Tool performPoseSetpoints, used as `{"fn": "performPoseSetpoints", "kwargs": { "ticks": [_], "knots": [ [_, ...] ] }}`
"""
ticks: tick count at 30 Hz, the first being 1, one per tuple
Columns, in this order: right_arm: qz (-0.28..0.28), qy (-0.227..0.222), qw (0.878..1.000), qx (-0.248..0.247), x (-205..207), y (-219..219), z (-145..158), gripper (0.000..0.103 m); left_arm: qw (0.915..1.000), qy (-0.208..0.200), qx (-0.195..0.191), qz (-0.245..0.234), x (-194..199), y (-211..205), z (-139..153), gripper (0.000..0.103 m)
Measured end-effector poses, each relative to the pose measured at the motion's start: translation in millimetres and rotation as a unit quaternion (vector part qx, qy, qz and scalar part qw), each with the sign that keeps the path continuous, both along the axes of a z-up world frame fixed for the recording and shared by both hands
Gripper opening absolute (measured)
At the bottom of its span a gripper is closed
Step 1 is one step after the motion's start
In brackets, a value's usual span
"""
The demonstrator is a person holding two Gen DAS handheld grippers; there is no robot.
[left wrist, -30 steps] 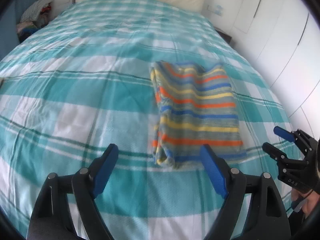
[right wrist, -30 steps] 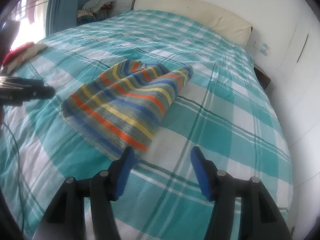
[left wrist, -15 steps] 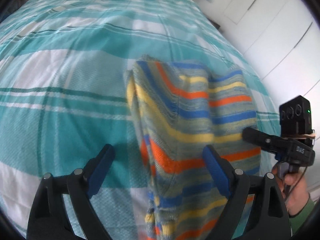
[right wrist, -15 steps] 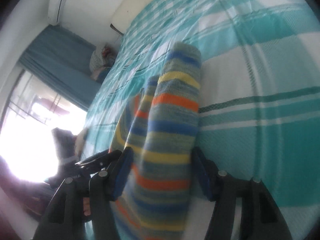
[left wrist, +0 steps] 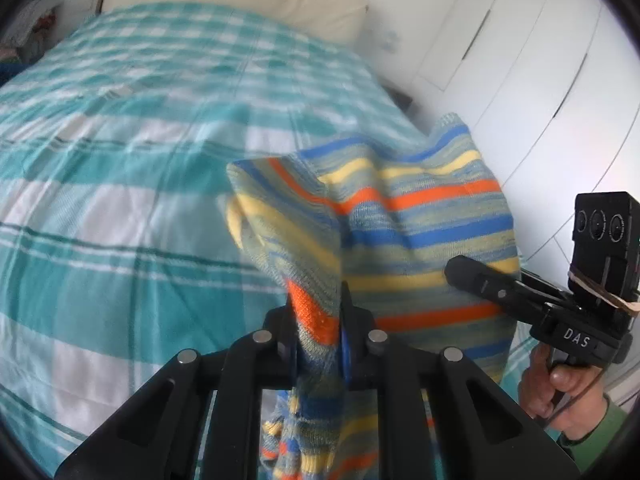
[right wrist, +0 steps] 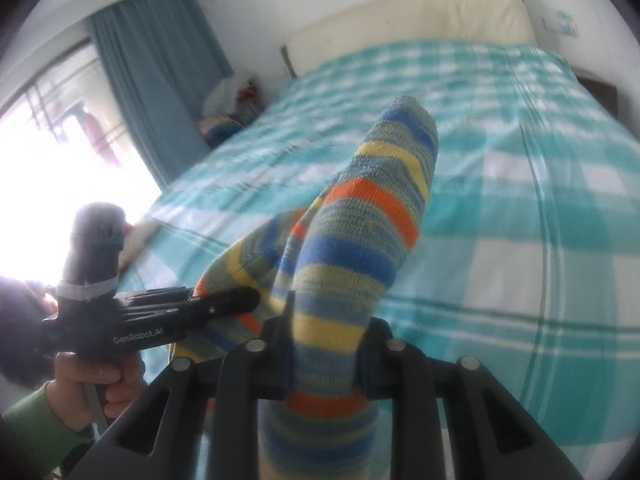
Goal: Fold small clothes
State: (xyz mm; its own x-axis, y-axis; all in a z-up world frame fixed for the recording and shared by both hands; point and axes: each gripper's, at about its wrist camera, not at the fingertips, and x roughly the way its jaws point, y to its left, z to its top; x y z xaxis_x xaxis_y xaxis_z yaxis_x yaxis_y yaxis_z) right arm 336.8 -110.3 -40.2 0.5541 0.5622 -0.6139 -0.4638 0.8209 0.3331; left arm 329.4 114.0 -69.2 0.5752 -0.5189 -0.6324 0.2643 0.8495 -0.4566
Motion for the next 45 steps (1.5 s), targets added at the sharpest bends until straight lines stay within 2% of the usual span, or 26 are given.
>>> {"fn": "performPoseSetpoints", "kwargs": {
  "ticks": [1,3,4,5,6,7,8,10,12,14,15,17,18,21,25,28,32,36,45],
  "knots": [
    [0.002,-0.003,1.000,0.007,1.2,0.1,5.6,0.024,1.0000,-0.006,-0.001,0.001,0.7,2.9,7.6,0.015],
    [-0.007,0.000,1.000,0.015,11.7,-5.1,5.6,0.027,1.0000,-0.007,0.004,0.006,9.8,4.2,10.2,0.026],
    [-0.015,0.013,1.000,0.011,20.8,-7.1,-1.0,0.030,0.9997,0.003,0.021,0.013,17.0,2.9,2.6,0.046],
    [-0.039,0.029,0.999,-0.016,31.1,-13.2,-11.5,0.050,0.9980,0.018,0.051,0.032,25.4,0.6,-10.0,0.069],
    [-0.066,0.038,0.996,-0.045,36.7,-20.3,-18.5,0.078,0.9946,0.035,0.081,0.056,28.1,0.5,-23.7,0.071],
    [-0.091,0.050,0.992,-0.071,38.7,-28.8,-28.9,0.086,0.9911,0.051,0.099,0.072,26.7,1.2,-36.7,0.071],
    [-0.101,0.060,0.989,-0.087,34.7,-37.3,-36.4,0.087,0.9901,0.060,0.102,0.075,23.9,0.4,-45.4,0.071],
    [-0.109,0.056,0.986,-0.109,16.6,-51.1,-40.2,0.087,0.9897,0.053,0.112,0.072,1.6,0.9,-52.6,0.074],
    [-0.107,0.043,0.983,-0.141,-5.5,-56.4,-40.9,0.088,0.9837,0.022,0.159,0.081,-30.0,-5.8,-45.7,0.080],
    [-0.100,0.030,0.980,-0.167,-37.1,-55.2,-35.7,0.090,0.9768,-0.017,0.193,0.091,-60.9,-14.5,-30.7,0.099],
    [-0.094,0.024,0.980,-0.172,-50.9,-53.1,-32.2,0.091,0.9738,-0.039,0.202,0.097,-73.9,-17.5,-22.6,0.102],
    [-0.085,0.015,0.980,-0.181,-78.2,-50.0,-22.0,0.091,0.9666,-0.068,0.220,0.112,-101.3,-25.3,-3.4,0.102],
    [-0.083,0.011,0.979,-0.184,-91.9,-47.8,-16.0,0.091,0.9635,-0.070,0.230,0.118,-112.1,-29.6,4.8,0.102],
    [-0.081,0.000,0.980,-0.182,-132.0,-42.6,3.6,0.092,0.9616,-0.069,0.233,0.127,-136.7,-35.8,24.6,0.102],
    [-0.089,-0.006,0.980,-0.180,-173.9,-36.8,22.7,0.093,0.9512,-0.077,0.251,0.162,-173.8,-38.8,45.1,0.102],
    [-0.096,-0.009,0.978,-0.184,-198.8,-33.3,34.1,0.093,0.9539,-0.060,0.243,0.166,-198.8,-37.2,55.4,0.102],
    [-0.105,-0.010,0.975,-0.194,-227.0,-29.0,45.8,0.097,0.9522,-0.057,0.253,0.162,-222.3,-42.3,66.1,0.102],
    [-0.107,-0.016,0.973,-0.204,-253.8,-24.4,59.4,0.098,0.9580,-0.044,0.234,0.159,-242.5,-38.8,73.9,0.102],
    [-0.110,-0.010,0.973,-0.200,-282.4,-22.8,71.9,0.102,0.9572,-0.034,0.227,0.176,-260.2,-33.0,75.8,0.102]
  ]
}}
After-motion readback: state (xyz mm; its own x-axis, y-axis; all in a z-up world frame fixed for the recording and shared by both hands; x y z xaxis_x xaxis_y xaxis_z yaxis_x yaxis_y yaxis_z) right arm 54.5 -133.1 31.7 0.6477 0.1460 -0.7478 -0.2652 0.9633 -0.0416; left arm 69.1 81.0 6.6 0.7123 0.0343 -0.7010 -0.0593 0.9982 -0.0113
